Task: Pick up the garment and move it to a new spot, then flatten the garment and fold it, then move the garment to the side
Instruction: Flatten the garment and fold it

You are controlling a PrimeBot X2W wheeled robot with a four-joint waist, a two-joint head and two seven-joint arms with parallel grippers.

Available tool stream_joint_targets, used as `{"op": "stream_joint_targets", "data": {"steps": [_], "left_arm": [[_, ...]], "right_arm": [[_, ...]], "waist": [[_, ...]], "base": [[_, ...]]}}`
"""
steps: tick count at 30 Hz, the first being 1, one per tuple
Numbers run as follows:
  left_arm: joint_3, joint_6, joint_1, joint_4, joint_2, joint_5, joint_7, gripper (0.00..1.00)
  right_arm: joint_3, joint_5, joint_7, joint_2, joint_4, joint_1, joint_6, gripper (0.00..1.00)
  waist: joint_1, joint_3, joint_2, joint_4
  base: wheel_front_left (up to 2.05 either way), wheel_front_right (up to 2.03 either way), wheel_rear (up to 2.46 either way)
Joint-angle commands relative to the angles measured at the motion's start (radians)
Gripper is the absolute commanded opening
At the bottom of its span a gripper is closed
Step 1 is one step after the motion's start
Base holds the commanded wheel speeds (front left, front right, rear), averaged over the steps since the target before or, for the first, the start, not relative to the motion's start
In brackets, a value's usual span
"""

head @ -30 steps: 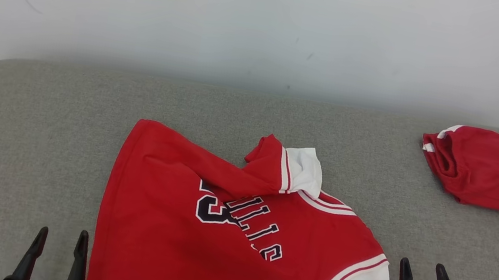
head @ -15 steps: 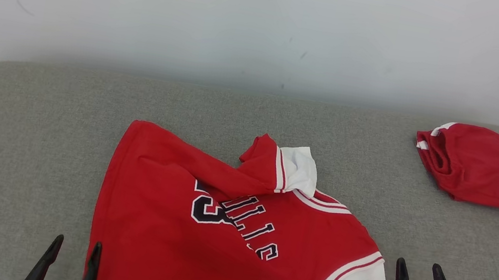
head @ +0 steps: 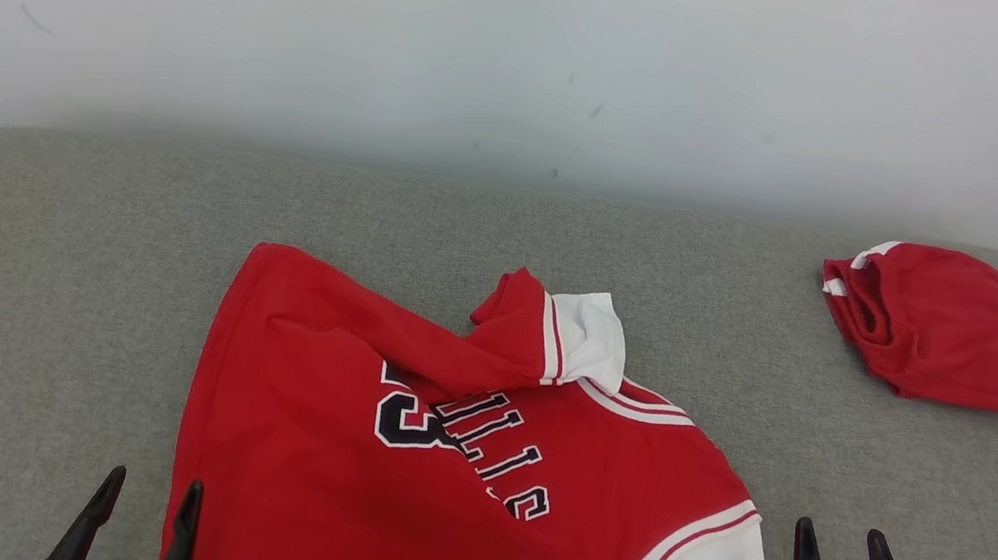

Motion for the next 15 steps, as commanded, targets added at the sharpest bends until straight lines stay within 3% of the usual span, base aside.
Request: {"op": "stream_joint_targets", "data": {"steps": [1,15], "left_arm": [[0.002,0.0,0.005,0.001,-0.001,-0.005,-0.006,1.0],[0.004,-0.002,0.003,0.012,-0.003,-0.003,-0.006,1.0]], "right_arm": [[-0.002,-0.006,-0.008,0.003,0.002,0.003,-0.001,1.0],[-0.004,-0.009,-0.002,0.008,0.011,0.0,-0.001,1.0]], "waist": [[0.0,0.0,0.0,-0.001],[0.0,-0.002,0.0,-0.003]], "base": [[0.0,0.0,0.0],[0.0,0.0,0.0]]}}
